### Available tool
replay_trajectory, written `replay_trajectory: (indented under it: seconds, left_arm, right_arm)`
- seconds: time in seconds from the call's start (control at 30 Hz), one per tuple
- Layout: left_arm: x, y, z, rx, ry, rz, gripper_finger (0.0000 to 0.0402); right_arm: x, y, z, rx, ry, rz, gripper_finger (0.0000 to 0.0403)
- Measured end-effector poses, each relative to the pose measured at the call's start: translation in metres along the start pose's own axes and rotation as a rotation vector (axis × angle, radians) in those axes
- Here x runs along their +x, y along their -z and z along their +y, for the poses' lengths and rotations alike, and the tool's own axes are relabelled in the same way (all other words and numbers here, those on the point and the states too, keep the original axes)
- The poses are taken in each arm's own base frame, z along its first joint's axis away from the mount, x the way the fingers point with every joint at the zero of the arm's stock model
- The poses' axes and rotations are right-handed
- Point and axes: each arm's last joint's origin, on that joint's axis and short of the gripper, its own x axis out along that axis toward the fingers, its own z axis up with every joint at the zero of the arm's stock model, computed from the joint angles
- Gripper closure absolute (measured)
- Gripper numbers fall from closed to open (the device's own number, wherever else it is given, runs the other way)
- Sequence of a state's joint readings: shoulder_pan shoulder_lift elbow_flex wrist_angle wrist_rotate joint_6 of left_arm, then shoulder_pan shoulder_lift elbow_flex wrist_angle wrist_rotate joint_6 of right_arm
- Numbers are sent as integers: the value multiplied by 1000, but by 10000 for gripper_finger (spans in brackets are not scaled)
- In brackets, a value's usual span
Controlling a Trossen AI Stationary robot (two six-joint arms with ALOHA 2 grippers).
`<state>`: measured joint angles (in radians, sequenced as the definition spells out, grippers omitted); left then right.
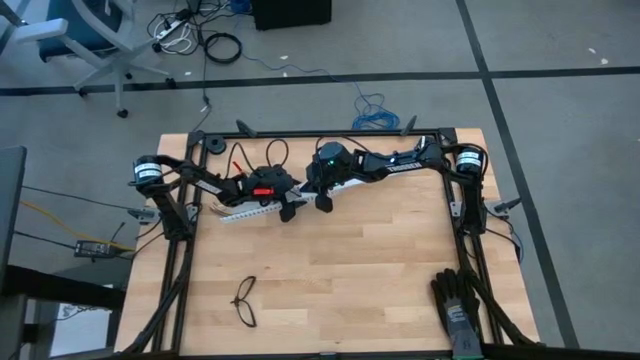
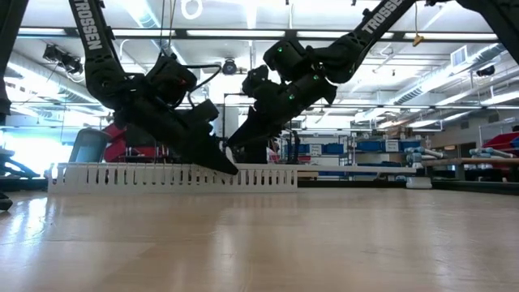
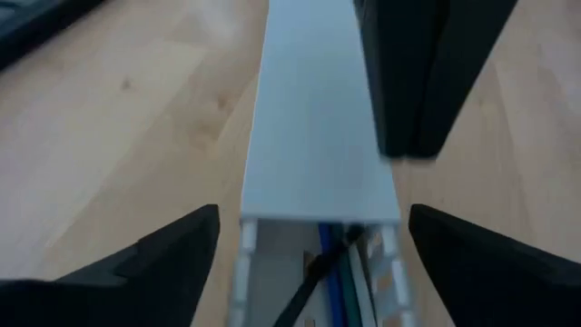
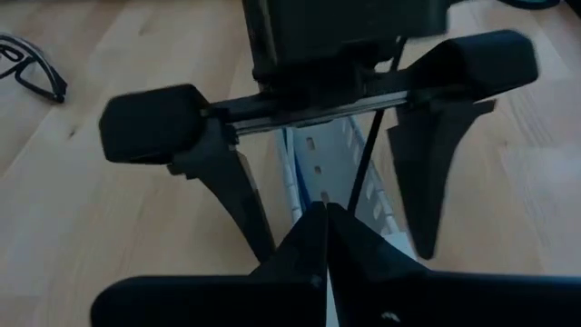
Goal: Ziptie cables
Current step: Close the white cable duct lid
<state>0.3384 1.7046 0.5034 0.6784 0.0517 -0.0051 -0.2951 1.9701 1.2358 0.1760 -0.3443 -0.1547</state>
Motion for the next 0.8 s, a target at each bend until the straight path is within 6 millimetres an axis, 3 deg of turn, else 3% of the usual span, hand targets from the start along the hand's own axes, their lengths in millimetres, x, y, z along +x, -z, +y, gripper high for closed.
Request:
replay_trajectory:
  seconds: [0.23, 0.6, 0.8]
  left_arm:
    - [-1, 1, -3, 59, 102, 13, 14]
    - [-2, 6, -3, 44, 101, 62, 14]
    - [-28, 13, -2, 48, 41, 41, 14]
  right_arm:
    - [0, 0, 0, 5, 0, 2, 403]
    - [0, 2, 0, 17, -2, 19, 403]
    - [0, 2, 0, 28, -3, 26, 403]
